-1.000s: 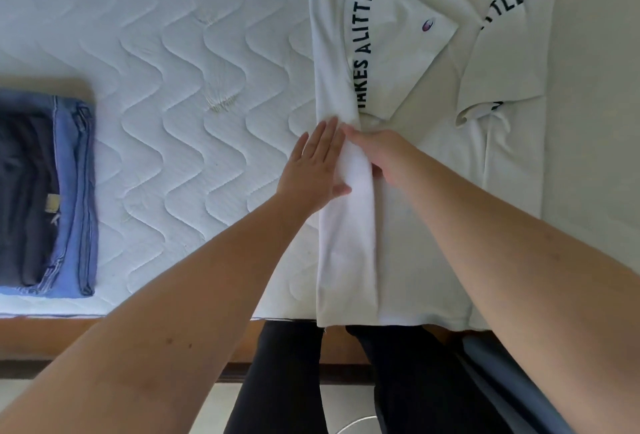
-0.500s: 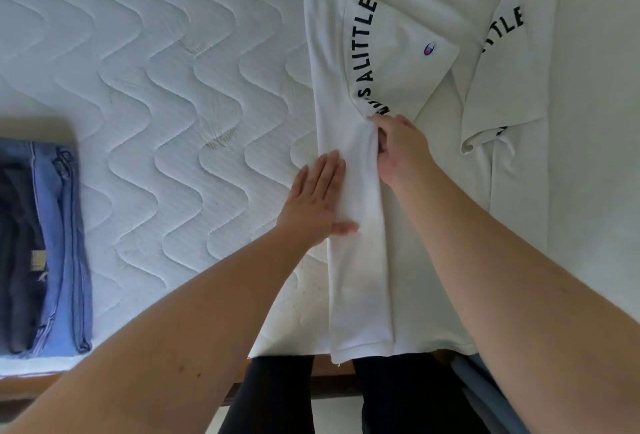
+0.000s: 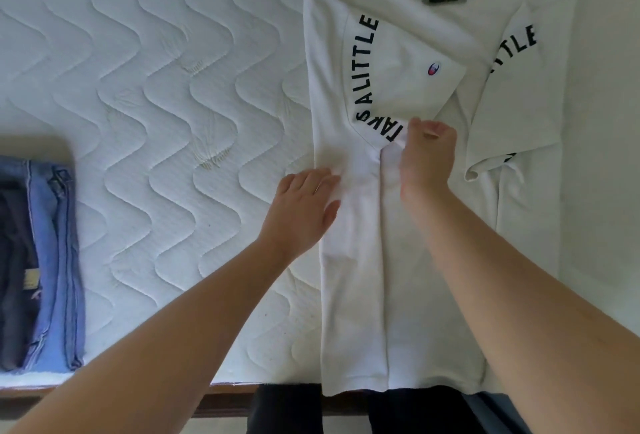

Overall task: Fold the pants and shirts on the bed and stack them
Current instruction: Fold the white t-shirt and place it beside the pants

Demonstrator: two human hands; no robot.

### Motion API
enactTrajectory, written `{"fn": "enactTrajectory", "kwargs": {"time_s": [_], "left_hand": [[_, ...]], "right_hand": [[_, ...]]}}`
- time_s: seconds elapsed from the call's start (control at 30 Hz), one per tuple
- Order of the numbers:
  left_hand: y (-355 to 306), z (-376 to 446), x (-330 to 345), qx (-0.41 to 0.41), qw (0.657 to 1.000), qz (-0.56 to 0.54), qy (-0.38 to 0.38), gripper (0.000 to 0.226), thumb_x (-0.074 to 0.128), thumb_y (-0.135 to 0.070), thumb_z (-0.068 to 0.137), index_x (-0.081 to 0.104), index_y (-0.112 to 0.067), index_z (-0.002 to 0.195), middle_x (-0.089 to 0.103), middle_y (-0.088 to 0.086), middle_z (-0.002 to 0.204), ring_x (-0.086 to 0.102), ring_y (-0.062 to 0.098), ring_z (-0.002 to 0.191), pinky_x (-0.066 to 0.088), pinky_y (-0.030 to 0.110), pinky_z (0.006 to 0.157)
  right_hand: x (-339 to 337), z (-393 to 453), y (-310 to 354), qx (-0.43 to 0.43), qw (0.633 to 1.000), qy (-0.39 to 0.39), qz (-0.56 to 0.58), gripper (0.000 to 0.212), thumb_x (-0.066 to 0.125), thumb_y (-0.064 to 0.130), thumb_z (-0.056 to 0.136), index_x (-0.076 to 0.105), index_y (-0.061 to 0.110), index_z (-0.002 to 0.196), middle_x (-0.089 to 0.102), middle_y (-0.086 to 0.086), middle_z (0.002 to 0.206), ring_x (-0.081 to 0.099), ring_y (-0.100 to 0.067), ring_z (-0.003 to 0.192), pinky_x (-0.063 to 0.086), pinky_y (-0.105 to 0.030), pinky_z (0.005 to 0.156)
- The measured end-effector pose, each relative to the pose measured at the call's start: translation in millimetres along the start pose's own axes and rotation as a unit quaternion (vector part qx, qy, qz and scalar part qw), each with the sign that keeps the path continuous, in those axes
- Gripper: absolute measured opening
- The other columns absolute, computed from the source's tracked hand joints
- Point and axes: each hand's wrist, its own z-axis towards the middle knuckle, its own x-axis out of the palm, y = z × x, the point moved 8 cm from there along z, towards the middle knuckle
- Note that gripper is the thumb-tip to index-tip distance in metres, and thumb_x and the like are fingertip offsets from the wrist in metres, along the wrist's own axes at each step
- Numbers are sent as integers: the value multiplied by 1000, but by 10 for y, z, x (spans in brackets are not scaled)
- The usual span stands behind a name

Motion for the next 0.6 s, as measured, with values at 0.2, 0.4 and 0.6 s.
{"fn": "enactTrajectory", "kwargs": {"time_s": [0.2, 0.4, 0.6], "left_hand": [[416, 973, -315, -64, 997, -46, 20, 69, 52, -25, 98, 16, -25, 158, 23, 0, 163, 26, 22, 147, 26, 43, 115], [808, 2104, -751, -56, 997, 34, 33, 63, 54, -16, 99, 26, -20, 155, 20, 5, 163, 24, 29, 147, 28, 47, 113], [936, 2828, -975, -26, 972, 213, 97, 33, 68, -38, 87, 62, -24, 117, 56, 6, 123, 46, 30, 120, 30, 46, 101]], "right_hand": [[357, 222, 741, -340, 881, 103, -312, 26, 57, 17, 91, 63, 12, 116, 53, -11, 124, 49, -31, 115, 36, -35, 92], [906, 648, 1075, -382, 769, 170, -483, 62, 61, 30, 91, 34, 20, 146, 38, -6, 149, 30, -30, 138, 23, -43, 109], [926, 1068, 1221, -304, 688, 167, -638, 50, 67, 45, 88, 55, 9, 120, 59, -13, 113, 53, -32, 110, 38, -41, 89]]}}
